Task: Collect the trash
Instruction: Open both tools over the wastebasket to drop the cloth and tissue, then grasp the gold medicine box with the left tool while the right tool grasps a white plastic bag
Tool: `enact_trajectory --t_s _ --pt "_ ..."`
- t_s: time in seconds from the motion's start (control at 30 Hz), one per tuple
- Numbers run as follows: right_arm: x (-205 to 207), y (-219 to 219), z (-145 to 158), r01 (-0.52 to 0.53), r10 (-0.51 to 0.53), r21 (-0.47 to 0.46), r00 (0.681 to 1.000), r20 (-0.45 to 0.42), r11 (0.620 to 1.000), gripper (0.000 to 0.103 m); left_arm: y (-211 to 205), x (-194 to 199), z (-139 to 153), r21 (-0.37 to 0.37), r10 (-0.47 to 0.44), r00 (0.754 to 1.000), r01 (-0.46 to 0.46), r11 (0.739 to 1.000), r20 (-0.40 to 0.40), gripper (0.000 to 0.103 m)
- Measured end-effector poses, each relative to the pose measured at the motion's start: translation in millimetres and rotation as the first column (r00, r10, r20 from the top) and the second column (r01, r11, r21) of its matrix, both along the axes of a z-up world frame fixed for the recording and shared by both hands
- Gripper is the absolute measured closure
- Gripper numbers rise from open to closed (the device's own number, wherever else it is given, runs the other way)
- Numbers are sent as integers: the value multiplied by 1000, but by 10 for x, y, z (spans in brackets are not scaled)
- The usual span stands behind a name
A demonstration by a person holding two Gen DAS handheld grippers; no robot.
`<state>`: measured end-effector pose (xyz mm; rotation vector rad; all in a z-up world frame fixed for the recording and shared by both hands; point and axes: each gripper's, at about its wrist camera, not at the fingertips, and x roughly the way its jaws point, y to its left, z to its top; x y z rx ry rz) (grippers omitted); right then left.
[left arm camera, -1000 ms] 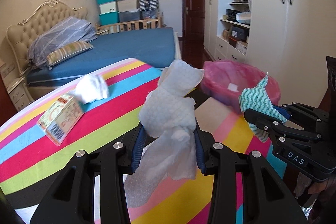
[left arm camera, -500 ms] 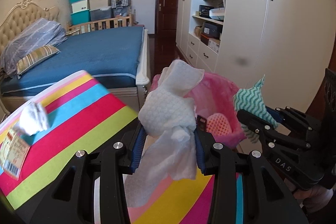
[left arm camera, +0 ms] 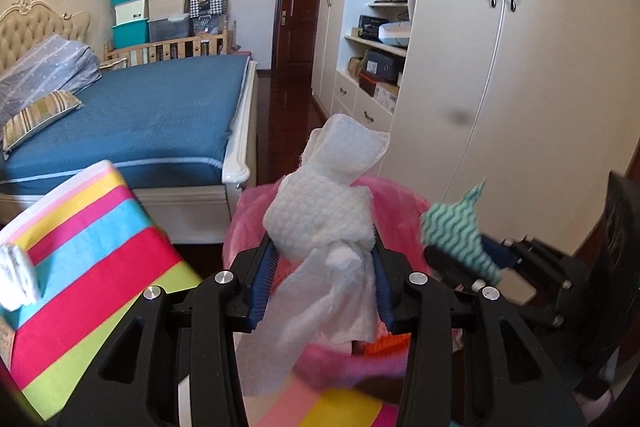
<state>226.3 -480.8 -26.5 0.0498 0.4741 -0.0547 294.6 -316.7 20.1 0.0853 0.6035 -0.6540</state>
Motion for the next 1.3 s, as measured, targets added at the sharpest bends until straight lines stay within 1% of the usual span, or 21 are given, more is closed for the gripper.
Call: enact_trajectory --t_s 0.03,0.07,0.1,0.13,0.17,0.2,0.23,0.33,0.37,0.4,0.5,0.57,0.63,0.7,0.73,0.83,0.9,1.0,1.13,1.23,1.3 --pt "33 3 -20 -11 11 -9 1000 3 1000 61 -26 34 16 -10 -3 1000 3 1000 5 55" --pt "64 2 -45 -24 24 -20 1000 1 1000 54 -43 54 27 -15 -3 1000 3 1000 10 45" --pt "76 -1 -59 -21 21 -32 1000 1 999 41 -48 67 45 -18 1 1000 -1 1000 19 39" --pt "70 9 -65 -15 15 -40 1000 2 999 35 -44 66 69 -23 16 999 -15 1000 34 31" --pt "51 0 -74 -11 11 -43 1000 2 999 35 -38 55 89 -27 27 999 -26 999 46 24" --pt "26 5 -73 -10 11 -42 1000 3 999 35 -1 33 116 -34 37 998 -35 999 57 21" --pt "-16 2 -63 -7 7 -41 1000 9 999 35 44 10 141 -41 47 997 -44 998 67 19" --pt "-196 -4 -24 3 -1 -38 1000 31 999 34 255 -70 189 -58 73 995 -69 996 68 19" --pt "-261 -2 -10 2 -1 -33 999 38 999 33 357 -100 194 -63 83 994 -79 995 65 14" --pt "-323 -1 6 1 0 -27 999 44 1000 31 471 -131 205 -65 107 992 -103 993 66 13" --pt "-472 55 69 -8 10 -26 998 55 1000 31 784 -243 196 -67 164 983 -159 985 78 13" --pt "-545 153 110 -22 24 -23 998 58 999 31 977 -330 174 -52 184 979 -180 982 85 13" --pt "-570 255 148 -34 35 -23 998 56 999 29 1176 -453 146 -26 209 971 -207 978 116 13" --pt "-552 419 195 -66 67 -28 996 52 997 29 1329 -564 102 7 227 963 -231 973 142 13" --pt "-549 487 212 -80 82 -31 995 54 996 29 1415 -627 62 36 230 961 -238 971 153 13" --pt "-489 786 265 -130 133 -43 990 56 991 28 1600 -728 -52 105 244 956 -263 959 164 13" --pt "-438 988 275 -164 166 -46 985 54 985 28 1774 -772 -124 127 261 953 -281 951 155 13" --pt "-380 1306 257 -209 211 -42 977 37 977 28 2104 -795 -208 135 310 943 -325 936 124 13" --pt "-313 1698 228 -275 275 -43 961 10 961 28 2597 -775 -249 149 392 915 -402 903 95 13" --pt "-278 1963 227 -320 320 -58 947 0 946 28 3004 -712 -263 173 452 888 -459 871 83 13" --pt "-247 2114 225 -347 348 -55 938 -5 936 28 3251 -645 -290 182 471 881 -472 863 52 13"
